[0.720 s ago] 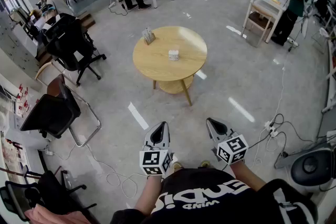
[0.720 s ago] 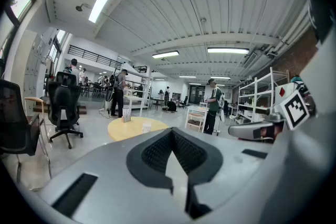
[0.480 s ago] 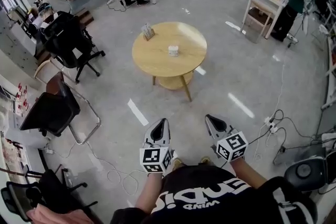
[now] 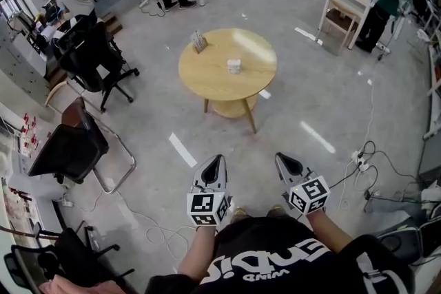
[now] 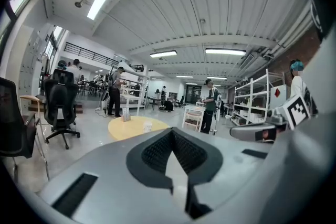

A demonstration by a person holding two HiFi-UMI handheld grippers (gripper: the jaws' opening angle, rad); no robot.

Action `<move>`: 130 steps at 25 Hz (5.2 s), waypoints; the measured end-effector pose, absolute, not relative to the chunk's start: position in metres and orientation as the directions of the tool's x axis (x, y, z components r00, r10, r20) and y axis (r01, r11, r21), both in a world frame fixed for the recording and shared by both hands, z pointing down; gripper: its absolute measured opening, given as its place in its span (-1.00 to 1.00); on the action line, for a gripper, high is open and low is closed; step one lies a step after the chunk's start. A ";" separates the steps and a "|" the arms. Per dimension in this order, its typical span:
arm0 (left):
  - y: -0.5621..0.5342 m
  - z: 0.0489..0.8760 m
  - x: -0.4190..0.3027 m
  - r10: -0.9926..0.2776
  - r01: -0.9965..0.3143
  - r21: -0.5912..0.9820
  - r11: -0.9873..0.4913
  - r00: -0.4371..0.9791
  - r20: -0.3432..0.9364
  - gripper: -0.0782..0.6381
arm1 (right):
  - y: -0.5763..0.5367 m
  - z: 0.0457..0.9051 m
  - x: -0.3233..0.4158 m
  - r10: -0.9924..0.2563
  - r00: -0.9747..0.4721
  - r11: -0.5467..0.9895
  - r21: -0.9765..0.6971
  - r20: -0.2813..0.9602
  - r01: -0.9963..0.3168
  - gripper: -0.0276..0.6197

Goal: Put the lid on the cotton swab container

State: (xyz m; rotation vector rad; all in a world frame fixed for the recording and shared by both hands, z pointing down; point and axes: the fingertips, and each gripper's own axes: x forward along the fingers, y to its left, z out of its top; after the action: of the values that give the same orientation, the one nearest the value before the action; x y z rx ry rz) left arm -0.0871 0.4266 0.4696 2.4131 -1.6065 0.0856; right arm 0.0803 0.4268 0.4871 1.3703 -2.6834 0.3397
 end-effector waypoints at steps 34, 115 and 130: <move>0.312 0.483 -0.113 -0.872 -0.890 0.156 -0.428 0.452 0.188 -0.75 | 0.316 0.499 0.050 -0.829 -0.524 0.495 -0.180 0.196 -0.850 -0.91; -0.130 0.488 -0.121 -0.851 -0.878 0.224 -0.423 0.469 0.234 -0.75 | -0.121 0.501 0.034 -0.766 -0.592 0.555 -0.209 0.249 -0.805 -0.91; -0.149 0.473 -0.100 -0.873 -0.897 0.215 -0.387 0.431 0.229 -0.75 | -0.147 0.485 0.036 -0.722 -0.666 0.651 -0.140 0.191 -0.746 -0.87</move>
State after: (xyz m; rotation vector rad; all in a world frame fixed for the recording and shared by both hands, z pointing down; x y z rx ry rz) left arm -0.1005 -0.1486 0.4725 2.3845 -1.5244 0.1119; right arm 0.0356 -0.1475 0.4849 1.2259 -2.7464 0.3140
